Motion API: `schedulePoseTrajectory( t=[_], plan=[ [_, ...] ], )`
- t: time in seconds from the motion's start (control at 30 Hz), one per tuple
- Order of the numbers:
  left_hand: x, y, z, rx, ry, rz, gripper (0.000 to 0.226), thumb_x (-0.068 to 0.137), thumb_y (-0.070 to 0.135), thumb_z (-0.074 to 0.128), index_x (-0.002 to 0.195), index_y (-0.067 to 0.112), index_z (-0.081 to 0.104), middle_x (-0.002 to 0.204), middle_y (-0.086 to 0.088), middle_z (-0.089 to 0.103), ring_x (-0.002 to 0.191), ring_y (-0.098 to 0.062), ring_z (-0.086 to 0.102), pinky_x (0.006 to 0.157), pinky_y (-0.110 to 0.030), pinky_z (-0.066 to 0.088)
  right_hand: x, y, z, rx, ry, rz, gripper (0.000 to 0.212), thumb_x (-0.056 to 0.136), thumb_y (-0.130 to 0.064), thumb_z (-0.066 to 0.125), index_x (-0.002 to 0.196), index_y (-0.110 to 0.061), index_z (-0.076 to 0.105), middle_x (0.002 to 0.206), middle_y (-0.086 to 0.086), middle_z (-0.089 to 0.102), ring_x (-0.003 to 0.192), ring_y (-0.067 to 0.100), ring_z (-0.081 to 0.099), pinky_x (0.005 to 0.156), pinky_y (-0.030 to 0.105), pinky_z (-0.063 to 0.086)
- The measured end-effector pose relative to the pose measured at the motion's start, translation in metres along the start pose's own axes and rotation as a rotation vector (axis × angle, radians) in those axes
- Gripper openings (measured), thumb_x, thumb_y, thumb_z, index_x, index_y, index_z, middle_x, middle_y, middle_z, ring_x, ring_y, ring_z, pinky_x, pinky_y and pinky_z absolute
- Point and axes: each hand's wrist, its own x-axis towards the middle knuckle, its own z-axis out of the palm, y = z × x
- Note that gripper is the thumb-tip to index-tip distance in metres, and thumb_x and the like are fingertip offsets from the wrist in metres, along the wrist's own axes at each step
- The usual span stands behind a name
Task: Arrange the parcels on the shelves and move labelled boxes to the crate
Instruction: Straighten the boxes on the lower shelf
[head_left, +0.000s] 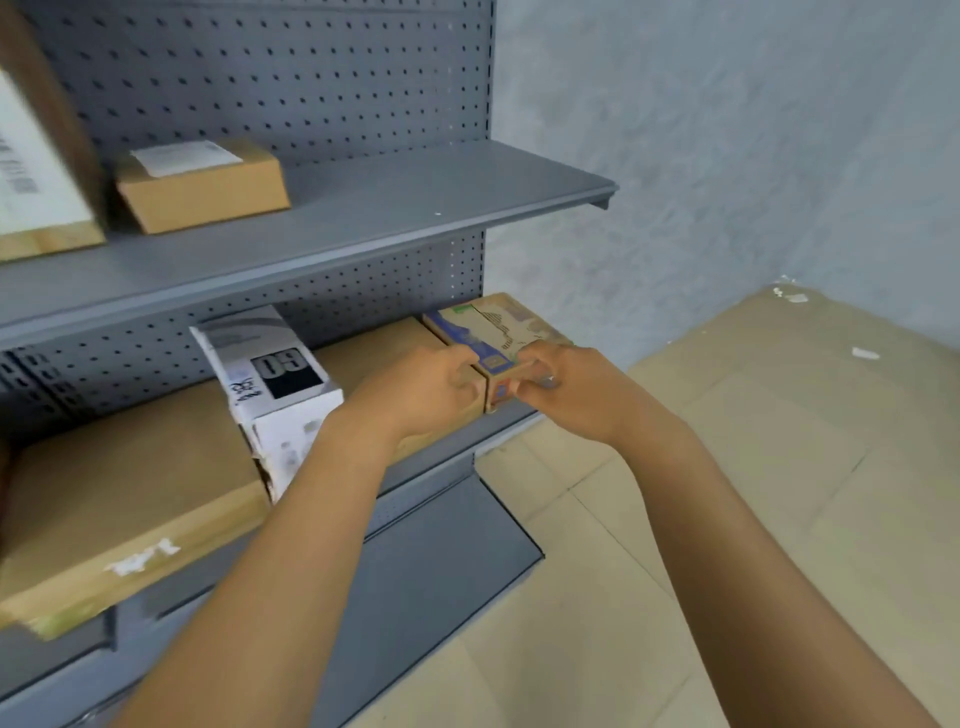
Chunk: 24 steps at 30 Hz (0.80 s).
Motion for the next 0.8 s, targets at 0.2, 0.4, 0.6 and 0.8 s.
schedulePoseTrajectory(
  t=[0.2, 0.4, 0.6, 0.8],
  plan=[
    [0.068, 0.017, 0.039, -0.052, -0.04, -0.129, 0.034, 0.096, 0.039, 0.053, 0.127, 0.026, 0.059, 0.118, 0.002, 0.065, 0.105, -0.021, 0.06, 0.092, -0.038, 0.051, 0.06, 0.074, -0.018, 0.018, -0.086, -0.001, 0.035, 0.097, -0.026, 0.053, 0.131, -0.017, 0.056, 0.125, 0.005, 0.063, 0.102, 0.02, 0.06, 0.09, 0.034, 0.049],
    [0.135, 0.002, 0.067, -0.069, -0.051, -0.272, 0.036, 0.096, 0.037, 0.055, 0.129, 0.023, 0.059, 0.123, -0.002, 0.064, 0.109, -0.024, 0.06, 0.093, -0.036, 0.05, 0.132, 0.129, -0.011, 0.013, -0.191, 0.024, 0.036, 0.098, -0.027, 0.051, 0.132, -0.014, 0.055, 0.127, 0.008, 0.061, 0.11, 0.024, 0.059, 0.092, 0.036, 0.05],
    [0.21, -0.039, 0.098, -0.087, -0.029, -0.391, 0.046, 0.096, 0.043, 0.052, 0.139, 0.027, 0.05, 0.138, -0.004, 0.055, 0.12, -0.025, 0.055, 0.1, -0.042, 0.048, 0.218, 0.169, 0.0, 0.03, -0.2, 0.081, 0.05, 0.095, -0.031, 0.053, 0.143, -0.02, 0.047, 0.142, 0.006, 0.051, 0.125, 0.022, 0.052, 0.095, 0.031, 0.045],
    [0.251, -0.062, 0.127, 0.002, -0.032, -0.517, 0.059, 0.096, 0.041, 0.052, 0.15, 0.023, 0.034, 0.152, -0.009, 0.039, 0.137, -0.032, 0.038, 0.111, -0.044, 0.036, 0.292, 0.214, 0.014, 0.08, -0.193, 0.158, 0.046, 0.096, -0.027, 0.055, 0.14, -0.018, 0.046, 0.135, 0.011, 0.05, 0.116, 0.026, 0.054, 0.078, 0.027, 0.041]
  ],
)
